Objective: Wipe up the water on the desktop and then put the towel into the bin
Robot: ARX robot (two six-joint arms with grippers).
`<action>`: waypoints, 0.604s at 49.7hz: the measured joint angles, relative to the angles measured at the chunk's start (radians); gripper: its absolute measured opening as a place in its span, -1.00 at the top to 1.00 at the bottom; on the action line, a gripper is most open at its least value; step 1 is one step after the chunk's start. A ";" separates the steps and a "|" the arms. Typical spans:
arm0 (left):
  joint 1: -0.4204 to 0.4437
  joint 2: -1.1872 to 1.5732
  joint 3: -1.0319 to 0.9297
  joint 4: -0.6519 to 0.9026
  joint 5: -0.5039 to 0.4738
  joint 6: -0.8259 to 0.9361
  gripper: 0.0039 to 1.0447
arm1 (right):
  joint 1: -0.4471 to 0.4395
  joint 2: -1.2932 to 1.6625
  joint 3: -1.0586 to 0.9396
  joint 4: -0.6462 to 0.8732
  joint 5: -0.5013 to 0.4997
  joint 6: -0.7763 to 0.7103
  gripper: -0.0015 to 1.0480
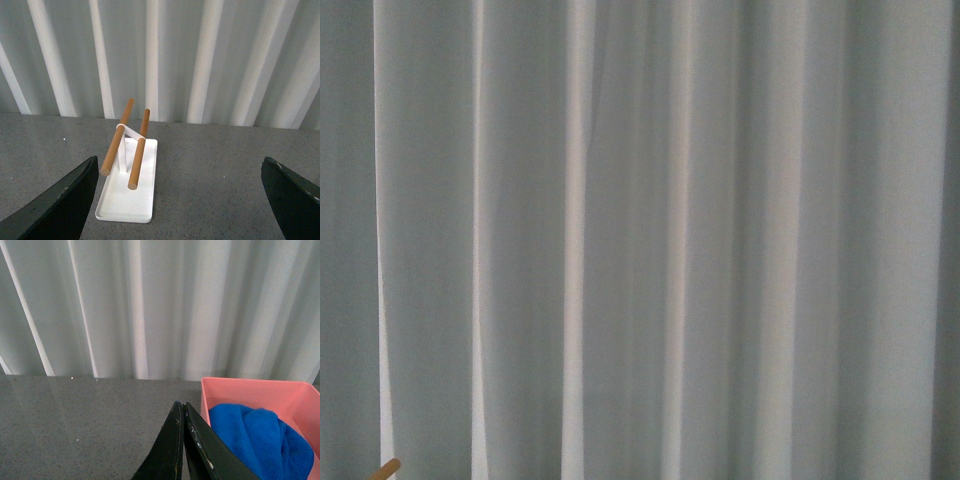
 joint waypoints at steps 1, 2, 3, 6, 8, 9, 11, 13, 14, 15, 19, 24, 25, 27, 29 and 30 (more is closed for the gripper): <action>0.000 0.000 0.000 0.000 0.000 0.000 -0.88 | 0.000 -0.015 0.000 -0.013 0.000 0.000 0.93; 0.000 0.000 0.000 0.000 0.000 0.000 -0.88 | 0.000 -0.031 0.000 -0.029 0.000 0.000 0.93; 0.000 0.000 0.000 0.000 0.000 0.000 -0.88 | 0.000 -0.047 0.000 -0.044 0.000 0.000 0.93; 0.000 0.000 0.000 0.000 0.000 0.000 -0.88 | 0.000 -0.079 0.000 -0.073 0.002 0.000 0.93; 0.000 0.000 0.000 0.000 0.000 0.000 -0.88 | 0.000 -0.102 0.000 -0.096 0.003 0.001 0.93; 0.000 0.000 0.000 0.000 0.000 0.000 -0.88 | 0.000 -0.116 -0.001 -0.110 0.003 0.001 0.93; 0.000 0.000 0.000 0.000 0.000 0.000 -0.88 | 0.000 -0.143 -0.001 -0.136 0.003 0.003 0.93; 0.000 0.000 0.000 0.000 0.000 0.000 -0.88 | 0.000 -0.164 -0.001 -0.156 0.003 0.003 0.93; 0.000 0.000 0.000 0.000 0.000 0.000 -0.88 | 0.000 -0.176 -0.001 -0.167 0.003 0.004 0.93; 0.000 0.000 0.000 0.000 0.000 0.000 -0.88 | 0.000 -0.182 -0.001 -0.173 0.003 0.004 0.93; 0.000 0.000 0.000 0.000 0.000 0.000 -0.88 | 0.000 -0.212 -0.001 -0.204 0.003 0.004 0.93; 0.000 0.000 0.000 0.000 0.000 0.000 -0.88 | 0.000 -0.243 -0.001 -0.233 0.003 0.004 0.93; 0.000 0.000 0.000 0.000 0.000 0.000 -0.88 | 0.000 -0.249 -0.001 -0.239 0.003 0.004 0.93; 0.000 0.000 0.000 0.000 0.000 0.000 -0.88 | 0.000 -0.257 -0.001 -0.249 0.003 0.005 0.93; 0.000 0.000 0.000 0.000 0.000 0.000 -0.88 | 0.000 -0.269 -0.001 -0.260 0.003 0.005 0.93; 0.000 0.000 0.000 0.000 0.000 0.000 -0.88 | 0.000 -0.274 -0.001 -0.266 0.003 0.005 0.93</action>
